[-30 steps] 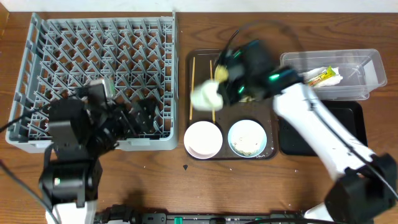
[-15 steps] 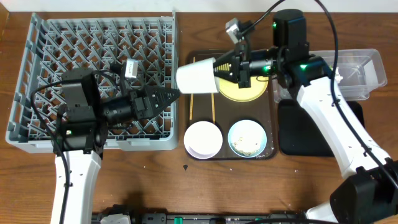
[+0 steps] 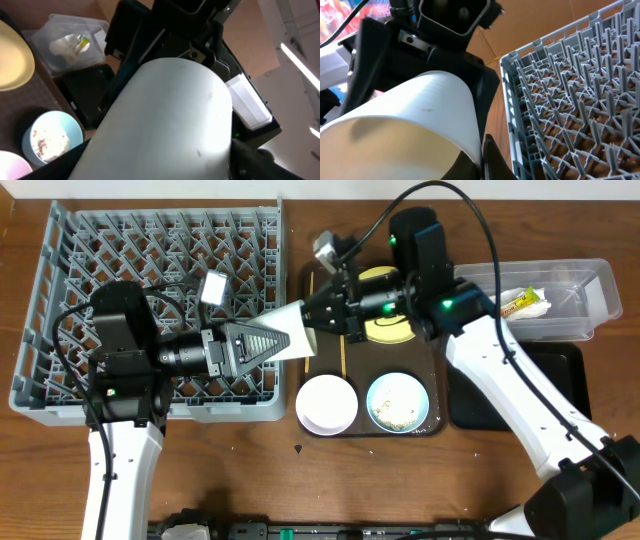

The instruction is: Sort waste into correct bins and load items into the dishwasher

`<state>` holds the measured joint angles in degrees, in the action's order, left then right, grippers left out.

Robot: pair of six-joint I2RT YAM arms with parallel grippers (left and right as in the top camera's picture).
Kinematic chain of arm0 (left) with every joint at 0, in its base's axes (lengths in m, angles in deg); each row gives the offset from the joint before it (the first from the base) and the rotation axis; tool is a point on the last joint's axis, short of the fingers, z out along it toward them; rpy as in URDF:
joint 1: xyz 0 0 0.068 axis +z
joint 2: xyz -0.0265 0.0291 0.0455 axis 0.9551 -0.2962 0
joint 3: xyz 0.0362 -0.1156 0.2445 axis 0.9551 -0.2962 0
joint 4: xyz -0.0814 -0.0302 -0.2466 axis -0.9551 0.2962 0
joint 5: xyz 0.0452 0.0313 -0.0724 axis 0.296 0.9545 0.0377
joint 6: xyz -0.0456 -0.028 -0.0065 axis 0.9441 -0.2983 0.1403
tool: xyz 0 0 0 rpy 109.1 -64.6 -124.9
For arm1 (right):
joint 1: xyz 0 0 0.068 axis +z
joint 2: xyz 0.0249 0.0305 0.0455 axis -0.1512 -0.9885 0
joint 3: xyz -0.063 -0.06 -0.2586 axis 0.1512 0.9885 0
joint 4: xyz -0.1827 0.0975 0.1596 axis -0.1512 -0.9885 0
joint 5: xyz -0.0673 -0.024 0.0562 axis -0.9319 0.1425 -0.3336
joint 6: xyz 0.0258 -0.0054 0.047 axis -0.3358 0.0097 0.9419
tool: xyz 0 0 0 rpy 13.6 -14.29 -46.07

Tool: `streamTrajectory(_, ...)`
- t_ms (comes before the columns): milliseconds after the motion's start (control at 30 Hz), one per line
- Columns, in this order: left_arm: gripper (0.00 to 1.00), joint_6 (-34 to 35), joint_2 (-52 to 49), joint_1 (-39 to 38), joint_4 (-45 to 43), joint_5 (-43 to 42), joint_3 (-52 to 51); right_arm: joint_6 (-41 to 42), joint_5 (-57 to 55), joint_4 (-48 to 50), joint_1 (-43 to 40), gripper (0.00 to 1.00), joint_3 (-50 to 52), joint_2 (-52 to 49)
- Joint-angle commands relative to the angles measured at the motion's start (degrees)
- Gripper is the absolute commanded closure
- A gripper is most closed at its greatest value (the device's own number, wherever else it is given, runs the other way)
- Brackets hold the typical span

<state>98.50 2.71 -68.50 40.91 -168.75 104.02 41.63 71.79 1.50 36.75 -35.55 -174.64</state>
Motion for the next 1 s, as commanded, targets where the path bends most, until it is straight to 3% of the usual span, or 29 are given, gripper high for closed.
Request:
streamTrajectory(0, 0.26, 0.26, 0.48, -1.11, -0.35, -3.15, 0.74, 0.83, -2.38, 0.39, 0.42, 0.99, -0.35, 0.02)
streamTrajectory(200, 0.34, 0.26, 0.48, -1.14, -0.37, -2.23, 0.74, 0.83, -2.4, 0.35, 0.42, 0.96, -0.35, 0.02)
streamTrajectory(367, 0.42, 0.24, 0.48, -1.14, -0.35, 2.97, 0.74, 0.83, -3.02, -0.11, 0.35, 0.57, -0.35, 0.02)
streamTrajectory(467, 0.46, 0.26, 0.68, -1.14, -0.11, 5.73, 0.74, 1.33, -5.49, -1.55, -0.31, 0.42, -0.35, 0.04)
streamTrajectory(767, 0.46, -1.29, 2.14, 1.49, 4.02, 16.28, 0.74, 1.9, -7.96, -7.39, -6.73, 0.35, -0.35, 0.28)
streamTrajectory(967, 0.48, -2.38, 5.73, 7.02, 22.77, 41.68, 1.6, 1.11, -13.16, -18.12, -7.85, 0.34, -0.35, 0.28)
